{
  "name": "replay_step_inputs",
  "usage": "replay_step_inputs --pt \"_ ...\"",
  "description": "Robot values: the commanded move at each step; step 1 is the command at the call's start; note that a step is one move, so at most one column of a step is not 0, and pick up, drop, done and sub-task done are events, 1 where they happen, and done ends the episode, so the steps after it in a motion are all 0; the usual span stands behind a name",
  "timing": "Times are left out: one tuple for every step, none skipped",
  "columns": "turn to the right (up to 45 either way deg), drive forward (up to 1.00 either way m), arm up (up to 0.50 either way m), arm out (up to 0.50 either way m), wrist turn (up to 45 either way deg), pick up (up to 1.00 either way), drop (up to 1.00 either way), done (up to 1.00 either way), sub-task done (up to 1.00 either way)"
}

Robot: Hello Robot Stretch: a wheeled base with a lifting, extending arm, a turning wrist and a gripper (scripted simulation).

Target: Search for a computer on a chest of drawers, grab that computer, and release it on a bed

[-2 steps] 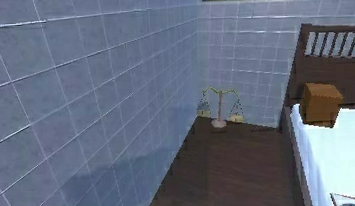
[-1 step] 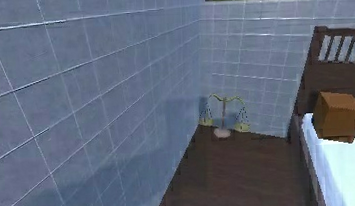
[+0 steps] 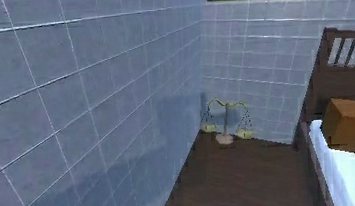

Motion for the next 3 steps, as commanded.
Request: replay_step_inputs --pt "27.0 0.00 0.00 0.00 0.0 0.00 0.00 0.00 0.00" --pt "0.0 1.00 0.00 0.00 0.0 0.00 0.00 0.00 0.00" --pt "12.0 0.00 0.00 0.00 0.0 0.00 0.00 0.00 0.00"
